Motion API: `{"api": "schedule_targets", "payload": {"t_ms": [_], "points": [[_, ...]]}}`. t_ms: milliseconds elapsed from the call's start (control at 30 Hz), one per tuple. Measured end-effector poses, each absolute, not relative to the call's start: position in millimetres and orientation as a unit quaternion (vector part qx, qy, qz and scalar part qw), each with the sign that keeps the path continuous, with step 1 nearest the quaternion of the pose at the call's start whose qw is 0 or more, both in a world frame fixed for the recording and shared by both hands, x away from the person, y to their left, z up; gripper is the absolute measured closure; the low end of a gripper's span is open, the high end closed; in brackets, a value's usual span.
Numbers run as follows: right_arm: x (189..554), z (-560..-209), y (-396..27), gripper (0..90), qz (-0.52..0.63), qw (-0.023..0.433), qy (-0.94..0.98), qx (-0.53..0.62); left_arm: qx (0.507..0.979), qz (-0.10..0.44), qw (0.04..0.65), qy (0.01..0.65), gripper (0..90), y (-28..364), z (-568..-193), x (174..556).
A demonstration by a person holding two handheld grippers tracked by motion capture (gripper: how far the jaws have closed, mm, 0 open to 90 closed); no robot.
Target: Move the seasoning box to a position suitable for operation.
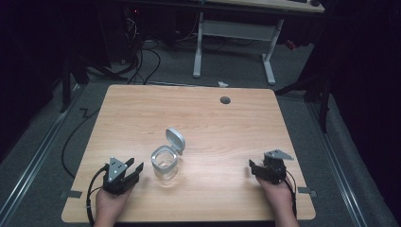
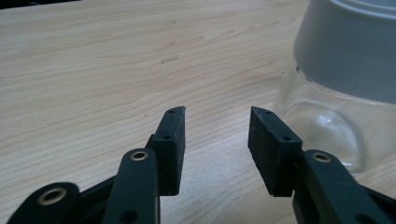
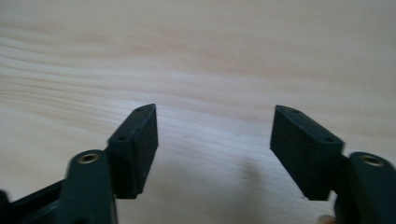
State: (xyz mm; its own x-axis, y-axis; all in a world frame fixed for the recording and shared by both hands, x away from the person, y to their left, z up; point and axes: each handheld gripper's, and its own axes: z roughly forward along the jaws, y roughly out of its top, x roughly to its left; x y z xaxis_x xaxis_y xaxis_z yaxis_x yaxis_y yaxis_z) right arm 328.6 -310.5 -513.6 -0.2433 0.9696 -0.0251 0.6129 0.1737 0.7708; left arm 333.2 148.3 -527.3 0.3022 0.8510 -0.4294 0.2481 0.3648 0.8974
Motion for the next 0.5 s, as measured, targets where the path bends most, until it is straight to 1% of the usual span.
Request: {"api": "schedule_targets", "payload": {"t_ms": [33, 67, 133, 167, 233, 333, 400, 467, 500], "points": [[316, -512, -310, 47.3, 0.360, 0.276, 0.713, 0.534, 0.514, 0.242, 0.620, 0.541, 58.1, 147, -529, 334], [304, -514, -310, 50.7, 0.391, 0.279, 0.707, 0.519, 0.521, 0.243, 0.614, 0.541, 60.4, 144, -531, 336], [297, -514, -309, 51.5, 0.382, 0.273, 0.719, 0.512, 0.528, 0.246, 0.609, 0.539, 63.2, 142, -533, 336], [297, -514, -310, 54.0, 0.384, 0.272, 0.720, 0.510, 0.536, 0.245, 0.604, 0.537, 65.1, 137, -536, 336], [295, -514, -312, 55.8, 0.392, 0.267, 0.716, 0.512, 0.537, 0.243, 0.604, 0.537, 72.7, 136, -535, 336], [297, -518, -308, 57.8, 0.391, 0.263, 0.721, 0.509, 0.531, 0.244, 0.611, 0.534, 80.9, 133, -529, 335], [296, -517, -307, 60.4, 0.391, 0.269, 0.722, 0.504, 0.528, 0.245, 0.611, 0.537, 84.2, 134, -529, 337], [296, -516, -307, 63.1, 0.393, 0.272, 0.721, 0.502, 0.526, 0.244, 0.611, 0.540, 85.4, 135, -529, 338], [296, -516, -307, 63.1, 0.393, 0.272, 0.721, 0.502, 0.526, 0.244, 0.611, 0.540, 86.0, 135, -529, 338]]}}
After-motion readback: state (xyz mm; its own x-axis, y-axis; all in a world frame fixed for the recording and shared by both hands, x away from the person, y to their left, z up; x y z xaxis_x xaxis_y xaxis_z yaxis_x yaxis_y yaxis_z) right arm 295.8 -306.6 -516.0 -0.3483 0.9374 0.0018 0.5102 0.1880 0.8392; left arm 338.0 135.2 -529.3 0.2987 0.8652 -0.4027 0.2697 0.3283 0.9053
